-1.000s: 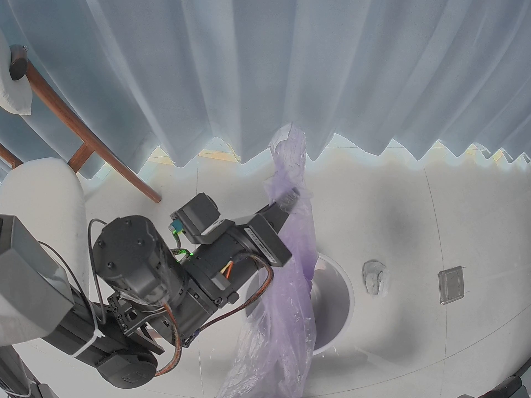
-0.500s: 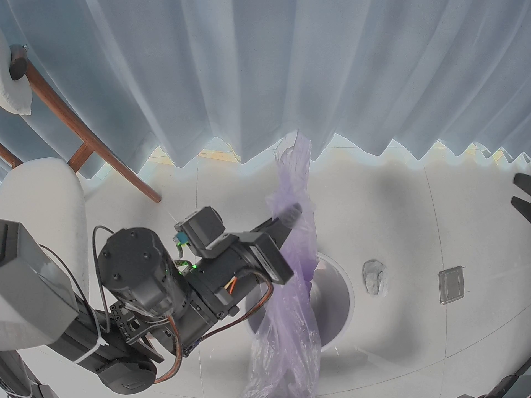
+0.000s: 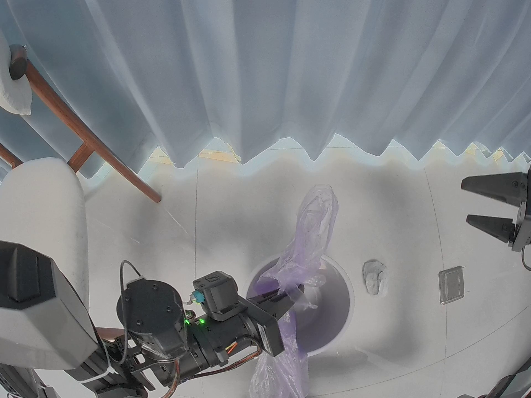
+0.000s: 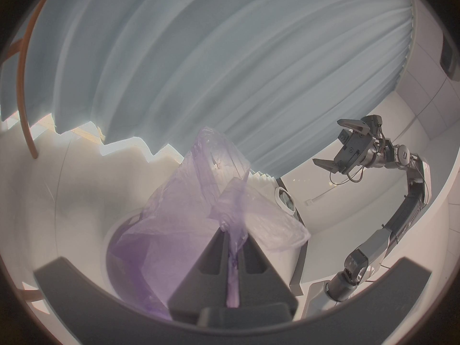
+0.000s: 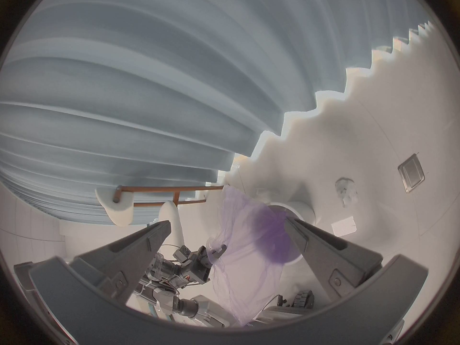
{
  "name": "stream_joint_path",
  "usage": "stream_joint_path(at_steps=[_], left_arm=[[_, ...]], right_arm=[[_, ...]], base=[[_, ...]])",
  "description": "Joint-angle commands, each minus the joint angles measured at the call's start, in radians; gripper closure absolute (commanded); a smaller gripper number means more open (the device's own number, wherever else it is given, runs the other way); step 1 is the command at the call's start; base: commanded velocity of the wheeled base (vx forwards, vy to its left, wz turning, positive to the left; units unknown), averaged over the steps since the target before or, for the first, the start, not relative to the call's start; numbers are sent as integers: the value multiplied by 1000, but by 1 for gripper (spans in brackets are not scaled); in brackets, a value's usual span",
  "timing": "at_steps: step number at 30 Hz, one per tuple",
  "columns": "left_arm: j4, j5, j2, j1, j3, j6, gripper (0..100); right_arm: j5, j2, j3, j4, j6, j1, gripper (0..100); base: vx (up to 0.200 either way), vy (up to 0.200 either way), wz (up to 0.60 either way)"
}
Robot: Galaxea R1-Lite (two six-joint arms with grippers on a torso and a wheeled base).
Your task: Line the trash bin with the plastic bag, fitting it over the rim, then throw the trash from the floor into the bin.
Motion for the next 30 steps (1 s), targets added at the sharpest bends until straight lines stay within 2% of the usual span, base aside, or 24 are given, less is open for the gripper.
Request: stream_joint_path(at_steps=[1,2,3,7,8,12,21,24,30], left_arm=[[-1,-3,18,-7,16,11,100],[-1,-3,18,-20,18,11,100],[-1,-3,18,-23,21,11,100],[-1,-8,12,-24,32,12,100],[-1,-24,10,-27,53,23,100],[-1,-70,13,-30,98,81,100],[-1,-75,22,-47,102,90,100],[-1,-75,22,-64,102,92,100],[-1,-74,33,-64,102,93,100]], right_arm=[[3,26,43,3,-6,38,0],[-5,43,81,-3,-23,101,0],[-11,52,101,-4,-34,124,0],[-37,86,138,-4,-64,136,0],[-49,117,158,-6,-97,136,0],[-51,152,180,-9,-132,137,0],[-52,163,212,-12,-127,263,0],[-52,215,223,-61,-113,277,0],[-57,304,242,-274,49,282,0]], base=[[0,0,0],[0,0,0],[0,0,0],[0,0,0],[0,0,0],[0,0,0],[0,0,0],[0,0,0],[0,0,0]])
